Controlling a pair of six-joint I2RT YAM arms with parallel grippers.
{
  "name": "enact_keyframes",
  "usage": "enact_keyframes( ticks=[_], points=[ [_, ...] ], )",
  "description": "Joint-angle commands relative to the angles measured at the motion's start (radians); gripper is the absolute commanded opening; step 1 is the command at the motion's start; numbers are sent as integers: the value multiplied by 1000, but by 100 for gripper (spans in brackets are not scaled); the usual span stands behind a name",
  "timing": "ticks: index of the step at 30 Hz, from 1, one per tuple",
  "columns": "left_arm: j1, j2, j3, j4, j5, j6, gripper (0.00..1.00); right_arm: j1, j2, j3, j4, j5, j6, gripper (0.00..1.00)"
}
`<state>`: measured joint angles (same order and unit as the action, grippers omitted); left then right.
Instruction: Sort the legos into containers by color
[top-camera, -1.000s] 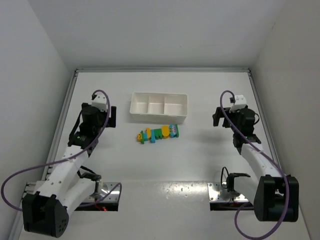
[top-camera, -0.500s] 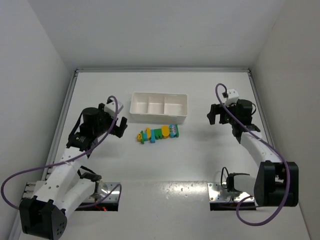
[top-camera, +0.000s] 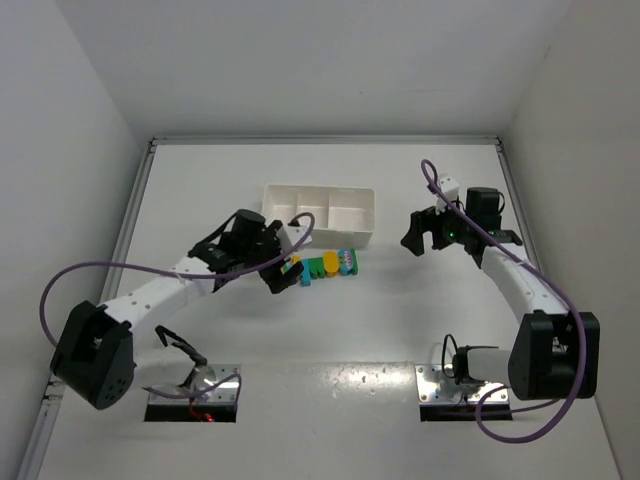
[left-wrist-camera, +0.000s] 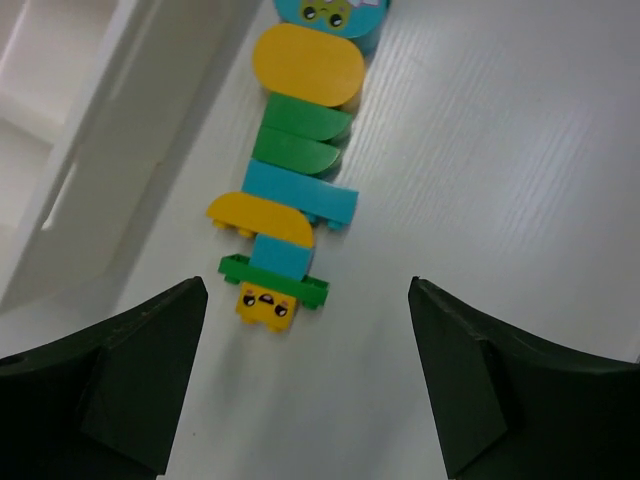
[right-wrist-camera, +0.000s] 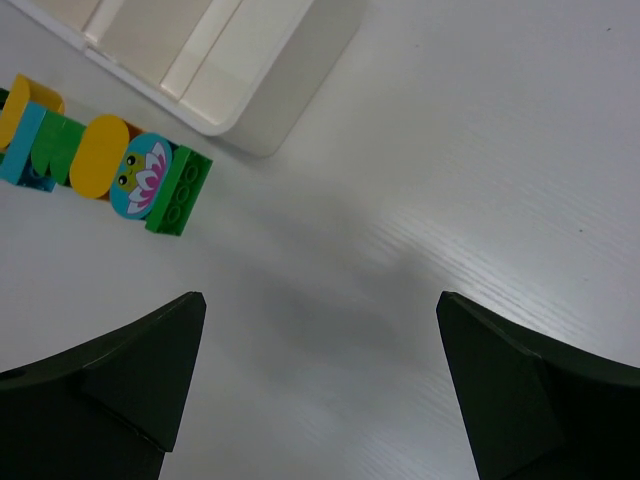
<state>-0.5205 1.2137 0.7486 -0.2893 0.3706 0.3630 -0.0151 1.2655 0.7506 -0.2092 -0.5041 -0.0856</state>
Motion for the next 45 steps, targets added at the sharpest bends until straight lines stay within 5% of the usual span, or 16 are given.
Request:
enact_keyframes(
  ticks=[1,21,45],
  points=[
    [-64,53,70,94,4,48,89,7,3,49,-55,-50,-42,100],
    [-118,549,327,173,-32,177,94,-2,-37,58,-127,-50,-98,100],
    [-127,486,242,24,60,237,100,-11,20,96,-170,-59,-120,100]
  ],
)
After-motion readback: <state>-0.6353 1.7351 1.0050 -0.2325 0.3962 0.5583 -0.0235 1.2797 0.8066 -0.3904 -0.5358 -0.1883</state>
